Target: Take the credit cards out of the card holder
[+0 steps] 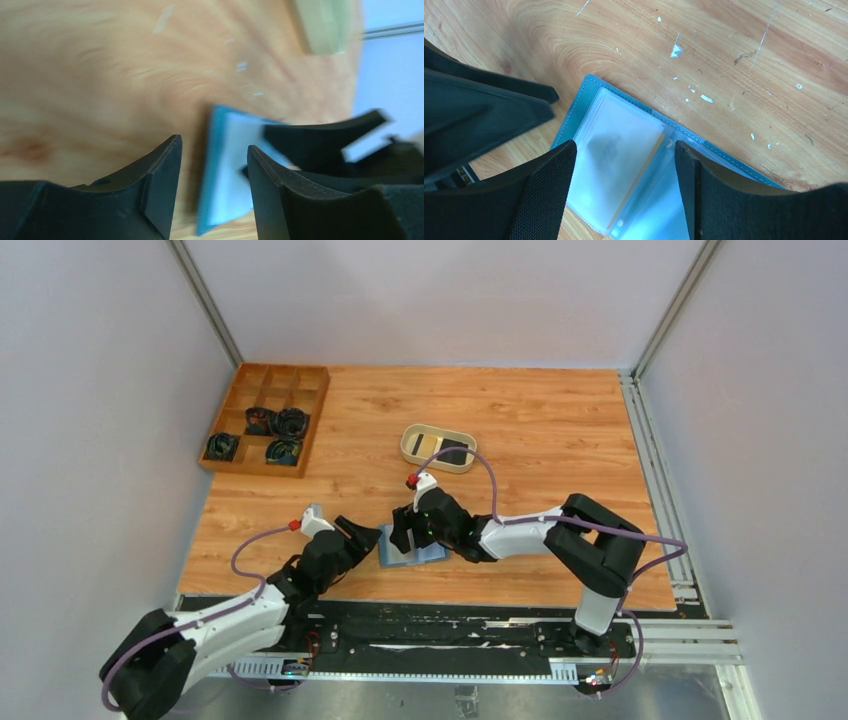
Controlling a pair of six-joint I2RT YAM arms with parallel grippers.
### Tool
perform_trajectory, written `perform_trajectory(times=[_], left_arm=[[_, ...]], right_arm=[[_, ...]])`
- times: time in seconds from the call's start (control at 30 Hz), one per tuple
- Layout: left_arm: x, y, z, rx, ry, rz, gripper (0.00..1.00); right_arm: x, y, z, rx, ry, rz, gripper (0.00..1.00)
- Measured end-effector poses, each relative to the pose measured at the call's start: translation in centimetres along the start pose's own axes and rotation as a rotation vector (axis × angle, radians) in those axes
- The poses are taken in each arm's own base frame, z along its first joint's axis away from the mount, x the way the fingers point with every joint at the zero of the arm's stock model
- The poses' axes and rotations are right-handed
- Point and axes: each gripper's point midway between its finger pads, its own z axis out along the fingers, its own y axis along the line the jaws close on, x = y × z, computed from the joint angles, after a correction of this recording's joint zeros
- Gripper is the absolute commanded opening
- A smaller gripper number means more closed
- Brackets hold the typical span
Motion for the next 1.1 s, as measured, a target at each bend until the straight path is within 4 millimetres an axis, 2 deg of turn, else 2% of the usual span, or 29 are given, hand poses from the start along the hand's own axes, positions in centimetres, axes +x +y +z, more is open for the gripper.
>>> perform_trajectory(times=[0.07,0.1,0.43,0.67,1.1], left_arm=[[1.1,2.9,0.0,-0.093,0.035,0.028,0.55],[1.3,3.3,0.0,-0.107,0.038,0.023,0.55],[1.6,2.6,1.0,-0.092,0.040,-0.031,0.53],[2.5,2.3,1.3,-0.089,0.074,-0.106,0.40],[2.8,2.3,1.4,-0.098,0.084,-0.157,0.40]], right_arm=[[0.0,0.1,0.0,-0.003,-0.001,0.000,0.76],[0.0,0.1,0.0,-0.004,0.000,0.000,0.76],[0.0,0.1,0.0,-0.004,-0.002,0.000,0.76],[-0.1,0.1,0.0,-0.006,-0.004,0.001,0.76],[0.1,0.0,0.0,-0.012,-0.017,0.003,0.76]])
